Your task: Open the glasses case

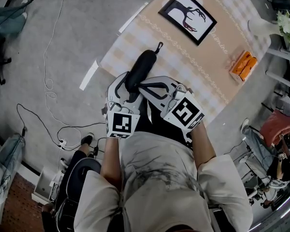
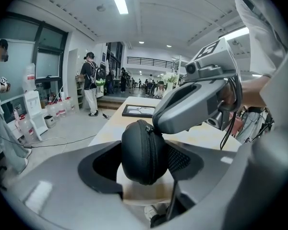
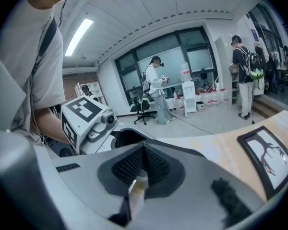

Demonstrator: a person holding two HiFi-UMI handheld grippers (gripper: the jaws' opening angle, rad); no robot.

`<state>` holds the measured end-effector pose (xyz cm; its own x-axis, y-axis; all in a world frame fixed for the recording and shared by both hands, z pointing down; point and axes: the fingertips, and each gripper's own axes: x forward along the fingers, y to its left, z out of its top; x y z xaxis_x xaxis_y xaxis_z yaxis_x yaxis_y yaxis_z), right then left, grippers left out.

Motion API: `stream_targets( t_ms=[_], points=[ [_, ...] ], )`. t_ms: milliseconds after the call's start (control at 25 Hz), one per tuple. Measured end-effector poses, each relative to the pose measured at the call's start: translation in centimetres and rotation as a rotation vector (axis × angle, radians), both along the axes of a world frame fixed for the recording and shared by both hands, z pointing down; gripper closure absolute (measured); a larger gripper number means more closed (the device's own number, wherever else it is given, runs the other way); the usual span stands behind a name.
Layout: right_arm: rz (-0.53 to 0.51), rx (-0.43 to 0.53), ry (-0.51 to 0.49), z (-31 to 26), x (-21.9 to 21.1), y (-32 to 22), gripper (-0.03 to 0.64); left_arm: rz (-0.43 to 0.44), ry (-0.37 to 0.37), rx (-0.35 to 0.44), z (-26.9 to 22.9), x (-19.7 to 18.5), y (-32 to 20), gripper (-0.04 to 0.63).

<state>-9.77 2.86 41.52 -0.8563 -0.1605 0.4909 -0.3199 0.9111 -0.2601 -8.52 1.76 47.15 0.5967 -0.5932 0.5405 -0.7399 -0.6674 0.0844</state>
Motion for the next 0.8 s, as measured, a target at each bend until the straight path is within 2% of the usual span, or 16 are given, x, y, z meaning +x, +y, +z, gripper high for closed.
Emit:
stream_targets(
  t_ms=[480, 680, 800],
  points=[
    [-0.01, 0.003, 0.019, -0.65, 0.68, 0.04, 0.603, -0.005, 0.006, -0.002, -0.2, -0.01, 0.26, 0.316],
    [0.034, 0.01, 0.034, -0.17, 0.64, -0.05, 0.598, -0.013, 0.003, 0.0, -0.27, 0.1, 0.21, 0.316],
    [0.032, -0.017, 0.034, 0.02, 0.51, 0.31, 0.547, -0.02, 0.001, -0.002, -0.23, 0.12, 0.21, 0.316]
  ],
)
